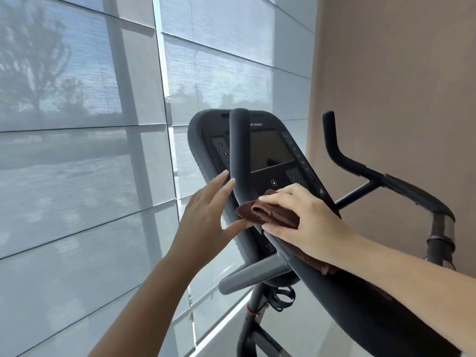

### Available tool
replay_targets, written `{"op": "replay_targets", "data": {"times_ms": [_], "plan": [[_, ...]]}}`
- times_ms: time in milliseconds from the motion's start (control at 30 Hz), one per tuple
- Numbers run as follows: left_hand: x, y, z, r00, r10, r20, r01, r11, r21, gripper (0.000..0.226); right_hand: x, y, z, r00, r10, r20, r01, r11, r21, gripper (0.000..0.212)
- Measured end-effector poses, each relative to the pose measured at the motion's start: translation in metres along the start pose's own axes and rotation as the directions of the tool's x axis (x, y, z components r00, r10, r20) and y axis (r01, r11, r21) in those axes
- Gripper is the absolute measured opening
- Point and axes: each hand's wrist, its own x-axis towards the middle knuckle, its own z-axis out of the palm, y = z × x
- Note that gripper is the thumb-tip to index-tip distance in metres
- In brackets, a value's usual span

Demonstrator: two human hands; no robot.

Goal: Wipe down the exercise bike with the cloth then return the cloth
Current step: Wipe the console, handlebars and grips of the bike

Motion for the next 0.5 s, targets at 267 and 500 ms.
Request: {"op": "replay_targets", "data": {"times_ms": [267,500], "plan": [[0.024,-0.007,0.012,0.998,-0.066,0.012,0.068,0.973,-0.221,0.101,0.062,0.021,0.032,0.948,0.045,-0.316,0.042,0.964,0.264,0.037],[0.038,-0.011,0.014,0.993,-0.094,0.065,0.110,0.938,-0.329,0.111,0.083,0.032,0.031,0.897,-0.088,-0.433,0.223,0.937,0.270,0.036]]}}
